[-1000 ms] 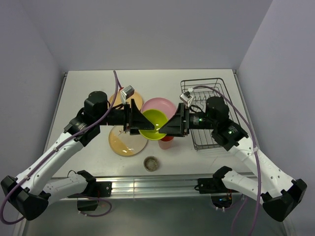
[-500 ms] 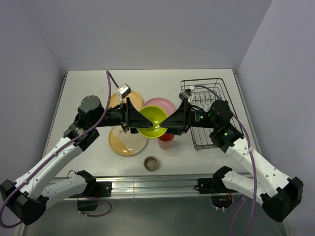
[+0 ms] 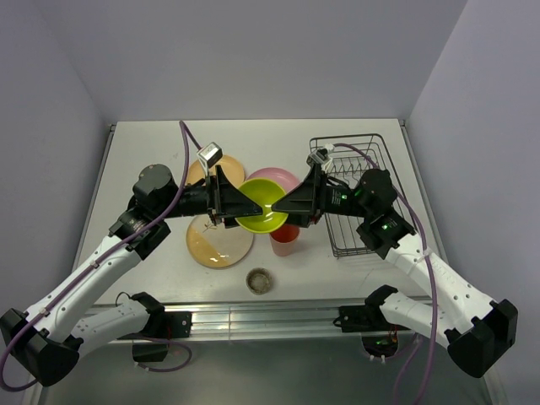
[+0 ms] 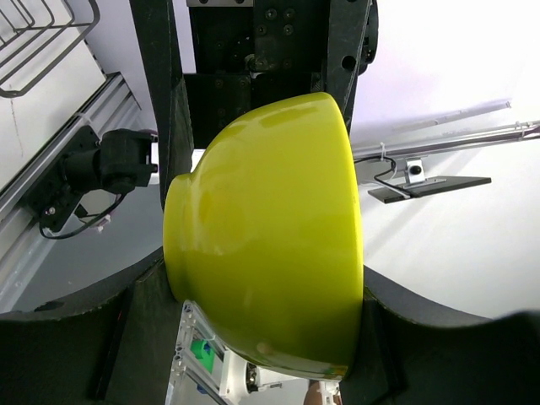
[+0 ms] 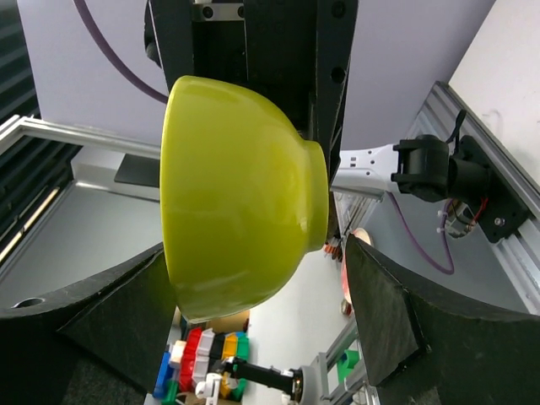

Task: Load the mixed dishes into the dish rack

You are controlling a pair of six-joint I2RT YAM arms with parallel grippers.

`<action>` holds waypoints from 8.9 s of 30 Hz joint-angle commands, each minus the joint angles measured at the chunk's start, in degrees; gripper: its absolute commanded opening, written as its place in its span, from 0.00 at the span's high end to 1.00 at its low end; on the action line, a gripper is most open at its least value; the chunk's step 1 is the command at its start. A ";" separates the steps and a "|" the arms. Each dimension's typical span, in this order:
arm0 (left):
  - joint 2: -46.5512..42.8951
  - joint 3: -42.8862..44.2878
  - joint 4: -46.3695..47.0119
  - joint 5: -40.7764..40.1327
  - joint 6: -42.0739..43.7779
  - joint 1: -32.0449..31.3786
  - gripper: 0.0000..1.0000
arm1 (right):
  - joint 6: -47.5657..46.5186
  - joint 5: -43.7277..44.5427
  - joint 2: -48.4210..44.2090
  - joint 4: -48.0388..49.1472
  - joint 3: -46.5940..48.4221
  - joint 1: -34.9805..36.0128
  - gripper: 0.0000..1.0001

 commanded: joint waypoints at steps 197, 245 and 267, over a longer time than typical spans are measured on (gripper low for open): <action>-0.93 5.77 -17.57 -16.81 9.92 -3.56 1.00 | -34.50 27.31 10.64 -47.39 32.05 11.96 0.26; -3.12 4.10 -18.55 -17.78 10.45 -2.95 0.01 | -40.48 35.14 8.45 -55.39 32.50 12.48 1.00; -9.10 14.82 -40.42 -38.87 18.01 0.04 0.01 | -50.67 70.41 10.29 -82.10 36.80 6.60 1.00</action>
